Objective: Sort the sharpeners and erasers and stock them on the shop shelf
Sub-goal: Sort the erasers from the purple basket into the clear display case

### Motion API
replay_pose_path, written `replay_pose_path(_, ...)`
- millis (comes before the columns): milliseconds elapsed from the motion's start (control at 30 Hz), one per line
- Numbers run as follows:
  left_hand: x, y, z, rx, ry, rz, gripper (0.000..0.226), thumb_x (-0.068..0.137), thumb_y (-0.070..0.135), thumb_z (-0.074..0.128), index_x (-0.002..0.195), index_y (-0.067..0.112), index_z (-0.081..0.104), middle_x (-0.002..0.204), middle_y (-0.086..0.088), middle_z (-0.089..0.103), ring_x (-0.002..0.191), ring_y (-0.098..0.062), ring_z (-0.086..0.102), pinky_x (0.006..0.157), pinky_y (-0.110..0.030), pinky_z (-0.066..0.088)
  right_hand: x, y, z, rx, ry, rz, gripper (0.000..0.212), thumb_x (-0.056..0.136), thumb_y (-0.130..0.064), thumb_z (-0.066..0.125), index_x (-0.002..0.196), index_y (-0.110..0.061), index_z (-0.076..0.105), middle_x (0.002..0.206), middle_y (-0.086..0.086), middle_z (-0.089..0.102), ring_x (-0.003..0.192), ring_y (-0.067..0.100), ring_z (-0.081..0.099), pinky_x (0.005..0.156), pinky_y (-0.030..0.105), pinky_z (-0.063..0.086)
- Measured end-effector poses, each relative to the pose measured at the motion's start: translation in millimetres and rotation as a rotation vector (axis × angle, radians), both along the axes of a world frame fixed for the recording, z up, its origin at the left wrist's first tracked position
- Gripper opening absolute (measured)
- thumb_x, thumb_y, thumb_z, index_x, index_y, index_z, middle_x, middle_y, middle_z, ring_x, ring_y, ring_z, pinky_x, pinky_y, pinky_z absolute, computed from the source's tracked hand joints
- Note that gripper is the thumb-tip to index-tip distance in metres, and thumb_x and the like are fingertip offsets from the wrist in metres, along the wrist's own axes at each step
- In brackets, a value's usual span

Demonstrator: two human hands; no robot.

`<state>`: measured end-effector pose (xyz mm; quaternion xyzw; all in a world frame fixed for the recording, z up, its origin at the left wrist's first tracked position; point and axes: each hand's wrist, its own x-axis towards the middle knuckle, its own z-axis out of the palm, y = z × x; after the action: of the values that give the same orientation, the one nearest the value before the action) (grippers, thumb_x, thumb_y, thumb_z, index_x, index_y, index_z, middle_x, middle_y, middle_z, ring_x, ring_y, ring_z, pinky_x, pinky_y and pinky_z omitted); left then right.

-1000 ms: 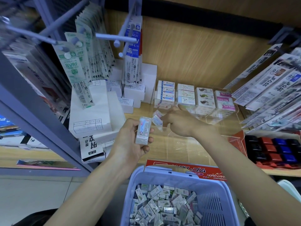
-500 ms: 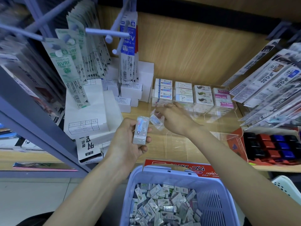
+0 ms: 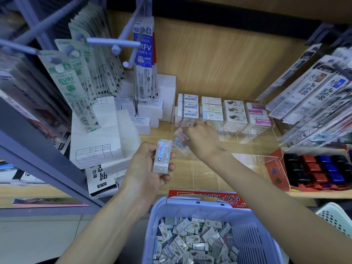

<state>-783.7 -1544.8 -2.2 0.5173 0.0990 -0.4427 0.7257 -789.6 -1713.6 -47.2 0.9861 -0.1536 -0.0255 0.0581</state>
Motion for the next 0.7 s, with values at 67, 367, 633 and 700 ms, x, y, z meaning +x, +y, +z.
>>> replay_pose_path(67,0,0,0,0.003,0.001,-0.002,0.031,0.09,0.024,0.034,0.096,0.007,0.059,0.072,-0.005,0.06,0.049,-0.013,0.044,0.052,-0.025,0.03,7,1,2,-0.033,0.014,-0.02,0.015,0.088,-0.024,0.061,0.101,-0.016,0.064,0.105,0.006,0.063,0.116,0.022,0.044,0.091,0.032,0.029)
replay_pose_path(367,-2,1,2,0.012,0.006,-0.01,0.029,0.09,0.023,0.035,0.093,0.008,0.06,0.071,-0.005,0.06,0.05,-0.012,0.044,0.053,-0.025,0.03,10,-2,-3,-0.02,-0.018,-0.013,0.024,0.085,-0.014,0.062,0.107,-0.026,0.066,0.101,0.001,0.063,0.112,0.021,0.044,0.088,0.033,0.028)
replay_pose_path(633,-5,-2,3,0.01,-0.002,-0.018,0.027,0.089,0.022,0.037,0.093,0.009,0.06,0.072,-0.004,0.06,0.051,-0.013,0.045,0.053,-0.025,0.03,17,4,2,-0.183,0.037,0.112,0.034,0.077,0.005,0.058,0.103,-0.015,0.063,0.102,0.005,0.065,0.109,0.025,0.049,0.092,0.033,0.032)
replay_pose_path(700,-5,-2,2,0.008,-0.004,-0.015,0.027,0.089,0.023,0.037,0.094,0.009,0.06,0.071,-0.004,0.06,0.051,-0.013,0.045,0.054,-0.025,0.03,17,0,1,-0.175,-0.003,0.133,0.034,0.076,0.006,0.058,0.104,-0.013,0.062,0.103,0.005,0.065,0.107,0.025,0.051,0.091,0.033,0.033)
